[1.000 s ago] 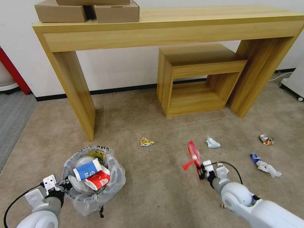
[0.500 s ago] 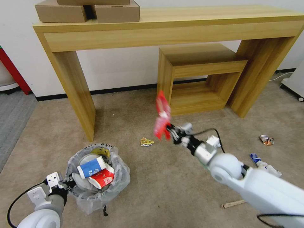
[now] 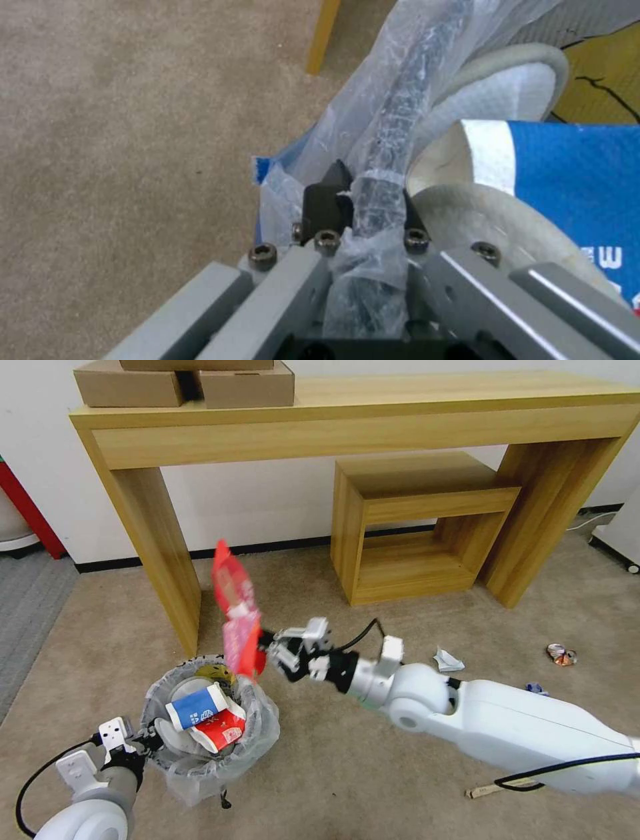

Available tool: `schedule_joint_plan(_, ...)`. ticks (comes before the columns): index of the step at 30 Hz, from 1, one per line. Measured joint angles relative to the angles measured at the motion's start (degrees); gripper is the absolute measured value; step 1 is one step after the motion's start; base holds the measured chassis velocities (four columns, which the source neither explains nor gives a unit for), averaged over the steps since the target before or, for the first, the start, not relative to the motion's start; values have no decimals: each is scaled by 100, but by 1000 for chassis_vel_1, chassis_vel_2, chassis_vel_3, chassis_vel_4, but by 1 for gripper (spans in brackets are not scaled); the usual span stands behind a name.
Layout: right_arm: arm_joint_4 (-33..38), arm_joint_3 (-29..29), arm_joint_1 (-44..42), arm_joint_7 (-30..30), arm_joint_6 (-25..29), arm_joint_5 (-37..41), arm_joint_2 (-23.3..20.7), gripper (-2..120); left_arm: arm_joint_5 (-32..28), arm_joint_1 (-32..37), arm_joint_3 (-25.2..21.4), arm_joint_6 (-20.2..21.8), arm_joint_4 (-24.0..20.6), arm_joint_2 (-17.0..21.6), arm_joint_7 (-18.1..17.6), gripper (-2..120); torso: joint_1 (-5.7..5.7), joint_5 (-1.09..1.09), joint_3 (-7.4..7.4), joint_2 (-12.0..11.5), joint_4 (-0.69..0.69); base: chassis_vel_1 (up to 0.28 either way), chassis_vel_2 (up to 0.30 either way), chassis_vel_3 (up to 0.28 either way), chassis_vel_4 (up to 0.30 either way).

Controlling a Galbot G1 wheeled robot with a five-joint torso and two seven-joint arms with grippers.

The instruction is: Pick up the trash bin and place the garbage on the floor into it.

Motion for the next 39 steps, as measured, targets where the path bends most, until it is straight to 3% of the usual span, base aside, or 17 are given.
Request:
schedule_joint_plan(7, -517, -928, 215, 110, 4, -109, 474, 1, -37, 89, -39, 15, -226, -37, -15, 1, 0, 0, 0, 0, -1, 0, 0, 0, 0)
schedule_joint_plan(11, -750, -1141, 222, 194, -41, -112, 713, 1, -35, 139, -55, 15, -309, -79, -15, 1, 0, 1, 0, 0, -1, 0, 0, 0, 0)
schedule_joint_plan(23, -1507, -1335, 93, 168, 10, -236, 1135, 1, -9, 272, -83, 8, -438, -137, 3, 1, 0, 1, 0, 0, 0, 0, 0, 0, 0)
schedule_joint_plan(39, -1831, -1489, 53, 383, -9, -435, 1525, 1, 6, 250, -43, -7, -422, -162, 13, 1, 0, 0, 0, 0, -1, 0, 0, 0, 0)
